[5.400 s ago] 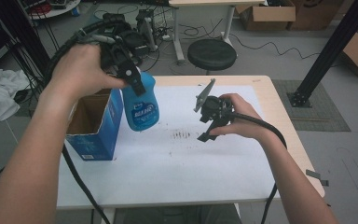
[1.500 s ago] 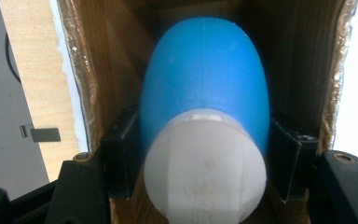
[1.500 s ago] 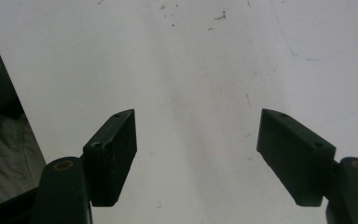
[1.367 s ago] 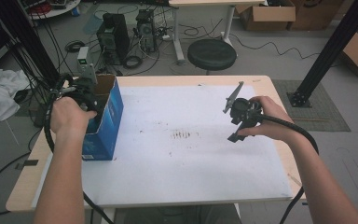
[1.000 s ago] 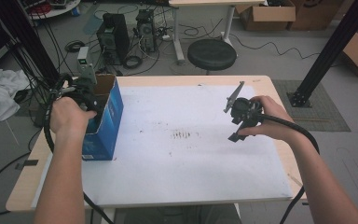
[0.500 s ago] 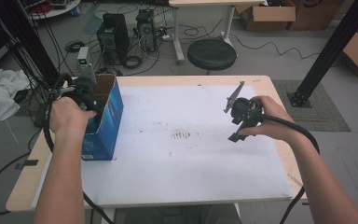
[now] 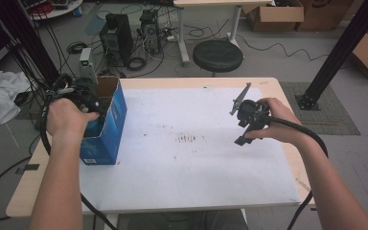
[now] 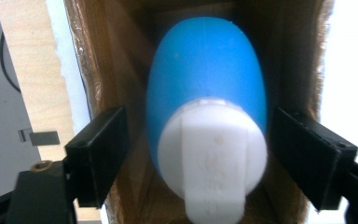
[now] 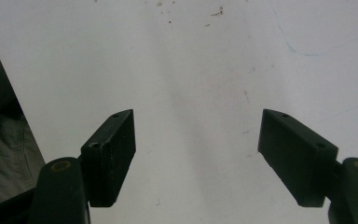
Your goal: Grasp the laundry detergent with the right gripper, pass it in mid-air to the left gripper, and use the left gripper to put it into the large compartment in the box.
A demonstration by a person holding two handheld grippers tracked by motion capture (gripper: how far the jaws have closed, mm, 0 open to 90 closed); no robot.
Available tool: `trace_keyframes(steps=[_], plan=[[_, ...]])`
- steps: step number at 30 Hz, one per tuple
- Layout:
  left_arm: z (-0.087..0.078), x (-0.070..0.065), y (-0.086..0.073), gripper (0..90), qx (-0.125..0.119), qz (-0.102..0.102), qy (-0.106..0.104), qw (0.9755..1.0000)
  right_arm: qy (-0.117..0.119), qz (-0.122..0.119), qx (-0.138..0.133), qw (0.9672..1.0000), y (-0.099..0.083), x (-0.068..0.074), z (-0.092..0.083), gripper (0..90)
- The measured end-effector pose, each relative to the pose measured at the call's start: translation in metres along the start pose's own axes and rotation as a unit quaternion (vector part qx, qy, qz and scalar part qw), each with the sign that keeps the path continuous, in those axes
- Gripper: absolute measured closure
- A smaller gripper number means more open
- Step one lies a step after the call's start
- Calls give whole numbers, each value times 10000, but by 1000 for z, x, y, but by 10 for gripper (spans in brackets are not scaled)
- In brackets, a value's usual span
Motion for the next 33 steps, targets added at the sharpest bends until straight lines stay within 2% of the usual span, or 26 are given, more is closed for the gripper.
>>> trace_keyframes(steps=[3,14,19,21,22,23,24,25,28,29,30,32,33], plan=[[-6,-1,-1,157,-72,92,-19,9999,16,28,-16,10000,0,-1,0,276],[-31,-1,-2,152,-339,257,1,9991,-7,67,-62,10000,2,-1,-4,273],[-49,-7,-3,141,-546,464,-11,9974,-14,58,-76,10000,3,-1,-7,271],[-61,-14,-5,137,-692,614,-80,9957,-19,65,-97,9999,3,-1,-9,266],[-61,-14,-5,140,-692,614,-80,9957,-19,65,-97,9999,3,-1,-9,266],[-67,-21,-6,144,-774,742,-140,9941,-18,93,-123,9999,3,-2,-10,260],[-67,-21,-6,143,-774,742,-140,9941,-18,93,-123,9999,3,-2,-10,260],[-69,-25,-7,143,-817,830,-199,9930,-2,94,-150,9998,3,-2,-10,257],[-76,-39,-11,120,-984,1117,-318,9883,23,108,-209,9997,3,-1,-12,238],[-77,-49,-12,117,-1012,1315,-411,9853,28,95,-253,9996,3,-1,-13,232],[-77,-49,-12,112,-1012,1315,-411,9853,28,95,-253,9996,3,-1,-13,232],[-77,-61,-15,106,-1053,1552,-469,9811,22,90,-295,9995,2,-1,-16,229],[-77,-71,-16,100,-1074,1717,-555,9777,15,93,-321,9994,2,0,-18,221]])
Point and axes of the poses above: each handheld gripper's, and its own axes: z roughly forward along the jaws, y roughly out of its top, x roughly to its left, the point moved 3 cm from there along z, roughly forward along the jaws, and after that the axes turned 9 degrees about -z, right-handed, at the moved point
